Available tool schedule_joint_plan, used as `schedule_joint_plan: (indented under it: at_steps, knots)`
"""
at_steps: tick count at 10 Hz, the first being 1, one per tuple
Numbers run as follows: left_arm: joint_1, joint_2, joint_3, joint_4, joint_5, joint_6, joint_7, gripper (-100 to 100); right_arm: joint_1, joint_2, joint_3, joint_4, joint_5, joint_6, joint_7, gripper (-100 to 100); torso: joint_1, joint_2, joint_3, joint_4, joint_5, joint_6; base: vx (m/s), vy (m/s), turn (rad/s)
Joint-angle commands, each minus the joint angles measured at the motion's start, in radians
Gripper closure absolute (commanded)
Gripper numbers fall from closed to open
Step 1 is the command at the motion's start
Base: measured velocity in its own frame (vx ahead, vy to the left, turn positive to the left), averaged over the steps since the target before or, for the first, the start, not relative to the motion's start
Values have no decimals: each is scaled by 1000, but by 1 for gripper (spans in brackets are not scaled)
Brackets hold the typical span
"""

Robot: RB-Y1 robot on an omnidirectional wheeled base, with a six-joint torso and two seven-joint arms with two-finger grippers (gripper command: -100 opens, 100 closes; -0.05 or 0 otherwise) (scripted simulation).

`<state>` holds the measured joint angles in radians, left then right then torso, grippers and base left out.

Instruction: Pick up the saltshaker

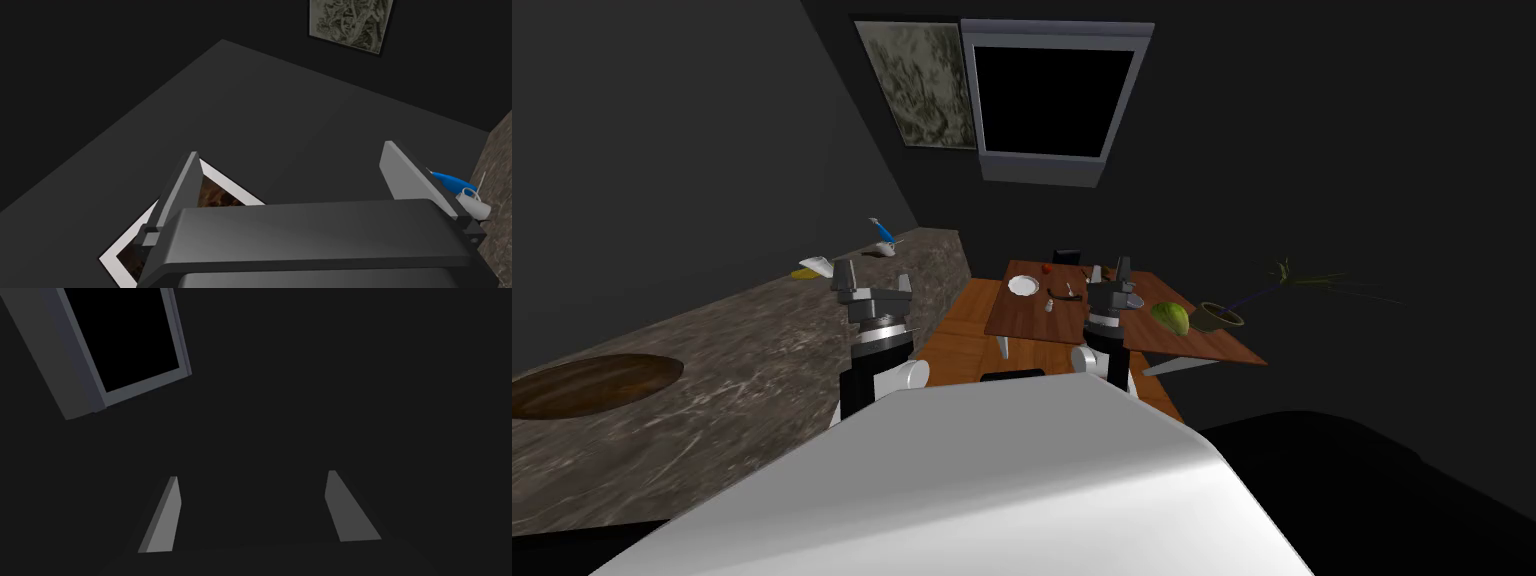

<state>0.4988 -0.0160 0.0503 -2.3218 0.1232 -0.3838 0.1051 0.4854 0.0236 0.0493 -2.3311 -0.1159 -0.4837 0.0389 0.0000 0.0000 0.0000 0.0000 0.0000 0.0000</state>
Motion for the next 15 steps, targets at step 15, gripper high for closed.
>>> schedule_joint_plan:
  at_steps: [15]
  knots:
    - [0, 0, 0, 0, 0, 0, 0, 0, -117, -361, -105, 318, 371, -105, 191, -100, -3, 7, 4, 2, -1, 0, -123, -10, 155]
